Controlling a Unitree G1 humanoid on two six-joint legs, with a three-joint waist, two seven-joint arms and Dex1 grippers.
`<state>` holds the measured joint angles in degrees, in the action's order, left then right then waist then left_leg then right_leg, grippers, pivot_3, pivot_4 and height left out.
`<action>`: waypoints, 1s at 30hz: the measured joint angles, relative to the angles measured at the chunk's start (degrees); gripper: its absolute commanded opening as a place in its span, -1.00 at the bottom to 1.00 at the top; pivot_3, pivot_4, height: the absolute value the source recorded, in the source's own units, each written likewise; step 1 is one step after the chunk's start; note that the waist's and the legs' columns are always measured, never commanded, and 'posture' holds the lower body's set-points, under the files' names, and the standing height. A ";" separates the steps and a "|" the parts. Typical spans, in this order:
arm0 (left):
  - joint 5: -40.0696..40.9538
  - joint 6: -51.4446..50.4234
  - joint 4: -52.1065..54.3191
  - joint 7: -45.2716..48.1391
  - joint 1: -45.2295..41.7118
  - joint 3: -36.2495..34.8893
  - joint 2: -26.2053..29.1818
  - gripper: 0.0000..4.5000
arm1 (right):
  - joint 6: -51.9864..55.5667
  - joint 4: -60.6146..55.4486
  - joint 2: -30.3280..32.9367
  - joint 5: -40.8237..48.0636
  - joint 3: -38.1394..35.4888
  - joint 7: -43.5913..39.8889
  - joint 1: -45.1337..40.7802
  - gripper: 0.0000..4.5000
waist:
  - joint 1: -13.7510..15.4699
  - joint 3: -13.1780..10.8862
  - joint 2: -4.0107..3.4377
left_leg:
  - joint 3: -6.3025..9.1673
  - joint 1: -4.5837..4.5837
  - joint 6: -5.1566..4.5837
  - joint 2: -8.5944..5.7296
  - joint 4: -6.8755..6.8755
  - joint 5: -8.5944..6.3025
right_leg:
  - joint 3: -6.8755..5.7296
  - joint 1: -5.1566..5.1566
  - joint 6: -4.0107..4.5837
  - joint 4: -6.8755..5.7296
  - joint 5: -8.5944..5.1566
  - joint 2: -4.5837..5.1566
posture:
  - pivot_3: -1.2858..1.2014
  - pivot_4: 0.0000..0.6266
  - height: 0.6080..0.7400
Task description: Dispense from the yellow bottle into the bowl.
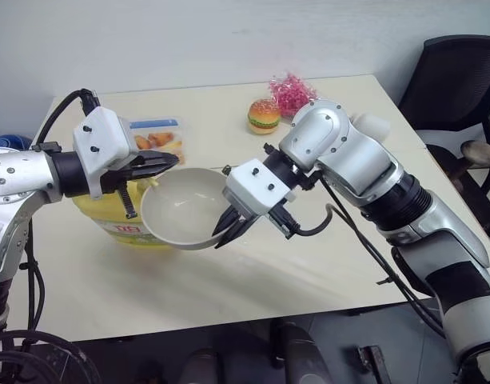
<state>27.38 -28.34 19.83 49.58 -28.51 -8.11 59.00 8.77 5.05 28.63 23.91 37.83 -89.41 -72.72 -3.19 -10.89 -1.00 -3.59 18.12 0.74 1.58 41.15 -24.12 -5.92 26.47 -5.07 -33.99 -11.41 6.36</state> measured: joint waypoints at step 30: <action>12.91 -22.42 -4.19 -0.50 -4.97 -13.31 3.49 -0.76 | -4.99 3.58 2.25 -1.05 -0.06 -0.15 1.77 -1.00 | 0.32 -0.22 0.39 | 0.15 0.40 0.02 0.03 -0.04 -0.02 | -0.34 0.20 -0.02 0.30 0.01 -0.01 | 0.03 -0.52 1.00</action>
<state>40.29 -50.76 15.64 49.08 -33.48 -21.41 62.49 3.78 8.63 30.88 22.86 37.77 -89.56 -70.95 -2.87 -11.11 -0.61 -3.44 18.51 0.76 1.61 41.11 -24.14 -6.26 26.67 -5.09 -33.68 -11.40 6.35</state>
